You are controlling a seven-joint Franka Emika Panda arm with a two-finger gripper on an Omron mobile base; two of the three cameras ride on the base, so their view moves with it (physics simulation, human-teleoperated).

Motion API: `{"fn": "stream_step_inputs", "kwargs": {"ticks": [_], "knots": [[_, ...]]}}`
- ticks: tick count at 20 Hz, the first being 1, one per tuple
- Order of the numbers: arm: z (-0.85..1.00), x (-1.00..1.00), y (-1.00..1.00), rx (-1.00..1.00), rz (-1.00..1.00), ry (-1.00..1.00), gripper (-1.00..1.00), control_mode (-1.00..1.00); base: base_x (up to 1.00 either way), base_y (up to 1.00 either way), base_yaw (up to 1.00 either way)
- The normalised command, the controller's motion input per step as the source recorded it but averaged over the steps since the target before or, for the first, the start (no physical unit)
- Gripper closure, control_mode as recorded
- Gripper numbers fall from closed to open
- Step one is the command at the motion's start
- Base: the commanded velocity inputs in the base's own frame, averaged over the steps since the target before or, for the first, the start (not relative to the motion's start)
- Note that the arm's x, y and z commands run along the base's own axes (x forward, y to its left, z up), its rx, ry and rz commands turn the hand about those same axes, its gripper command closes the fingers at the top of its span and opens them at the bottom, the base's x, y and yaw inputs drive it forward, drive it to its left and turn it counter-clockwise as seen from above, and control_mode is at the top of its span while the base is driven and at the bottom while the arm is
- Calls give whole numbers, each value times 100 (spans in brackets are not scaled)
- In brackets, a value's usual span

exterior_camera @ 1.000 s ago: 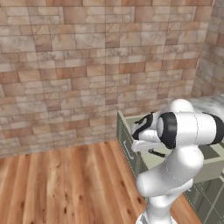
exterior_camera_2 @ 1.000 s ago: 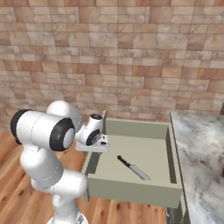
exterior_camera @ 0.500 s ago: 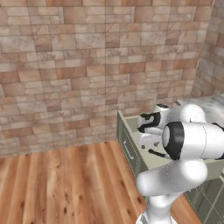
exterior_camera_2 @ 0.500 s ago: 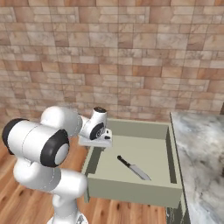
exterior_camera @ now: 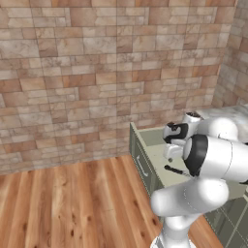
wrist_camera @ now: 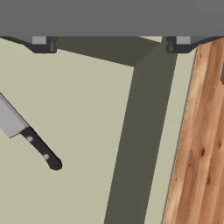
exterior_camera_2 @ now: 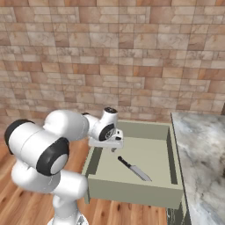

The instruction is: Pick up the knife from the drawer and place it on the cutting board. Then place the meat from the plate to the cutting board.

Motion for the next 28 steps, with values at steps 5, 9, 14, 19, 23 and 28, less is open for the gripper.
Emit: {"fn": "stream_step_inputs", "kwargs": {"ticks": [5,9,14,19,23,28], "knots": [[-10,12,-51,0,12,-1,-100,-100,0,0,0],[-41,16,-11,0,24,-1,-100,-100,0,0,0],[-44,21,-8,0,22,0,-100,-100,0,0,0],[-28,34,-16,0,16,0,-100,-100,0,0,0],[-18,42,-3,0,10,0,-100,-100,0,0,0],[-29,34,0,0,3,0,-100,-100,0,0,0]]}}
